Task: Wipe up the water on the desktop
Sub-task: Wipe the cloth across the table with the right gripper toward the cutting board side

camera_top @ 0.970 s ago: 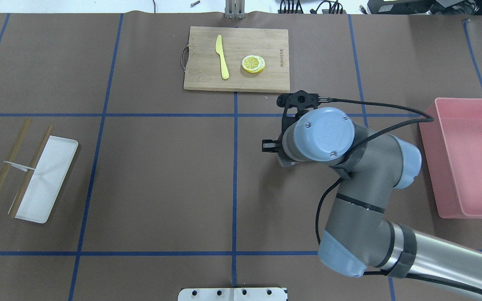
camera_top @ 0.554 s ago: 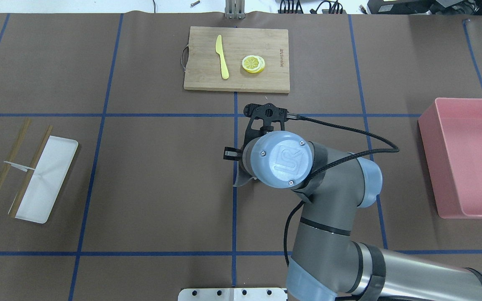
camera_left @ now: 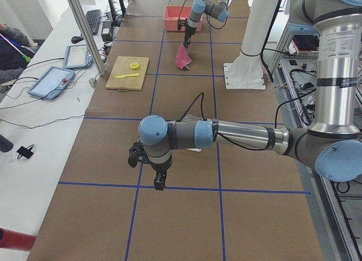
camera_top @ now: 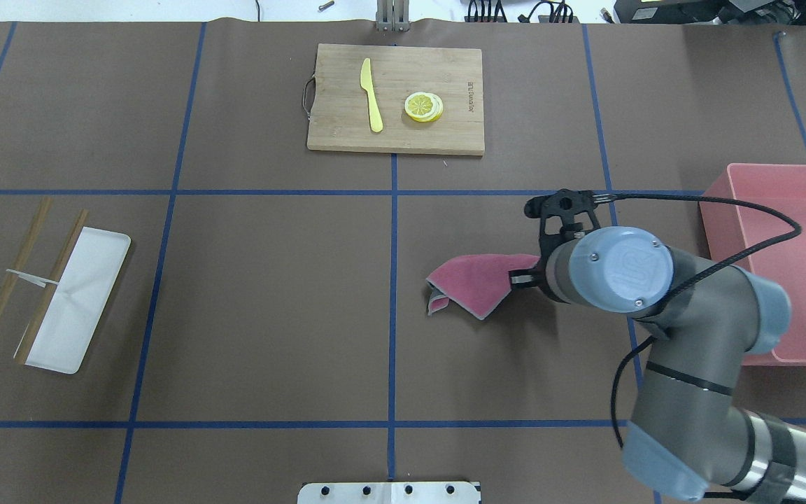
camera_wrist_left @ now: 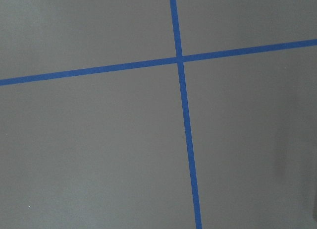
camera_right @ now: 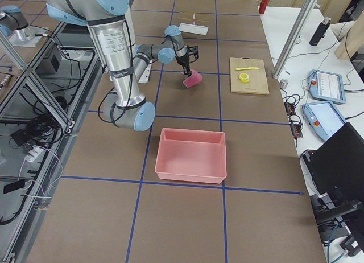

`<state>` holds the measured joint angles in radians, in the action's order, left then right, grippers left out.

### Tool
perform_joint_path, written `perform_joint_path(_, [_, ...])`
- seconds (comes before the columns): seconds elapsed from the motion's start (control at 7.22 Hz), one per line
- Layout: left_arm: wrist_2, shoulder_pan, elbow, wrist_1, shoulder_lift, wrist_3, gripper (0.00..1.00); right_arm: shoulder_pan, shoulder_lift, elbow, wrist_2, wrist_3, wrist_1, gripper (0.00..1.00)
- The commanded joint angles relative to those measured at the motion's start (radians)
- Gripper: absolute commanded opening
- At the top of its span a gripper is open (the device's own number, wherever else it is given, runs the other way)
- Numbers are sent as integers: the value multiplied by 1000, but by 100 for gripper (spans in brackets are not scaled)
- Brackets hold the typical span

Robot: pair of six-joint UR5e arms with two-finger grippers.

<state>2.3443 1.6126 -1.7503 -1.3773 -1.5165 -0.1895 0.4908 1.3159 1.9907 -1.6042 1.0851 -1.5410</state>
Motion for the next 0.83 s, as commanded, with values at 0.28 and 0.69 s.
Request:
perform_joint_path(0.28, [0, -2, 0, -3, -1, 4, 99, 74, 142, 22, -16, -163, -7, 0])
perform_joint_path(0.69, [-2, -2, 6, -3, -2, 5, 99, -72, -244, -93, -5, 153, -139, 0])
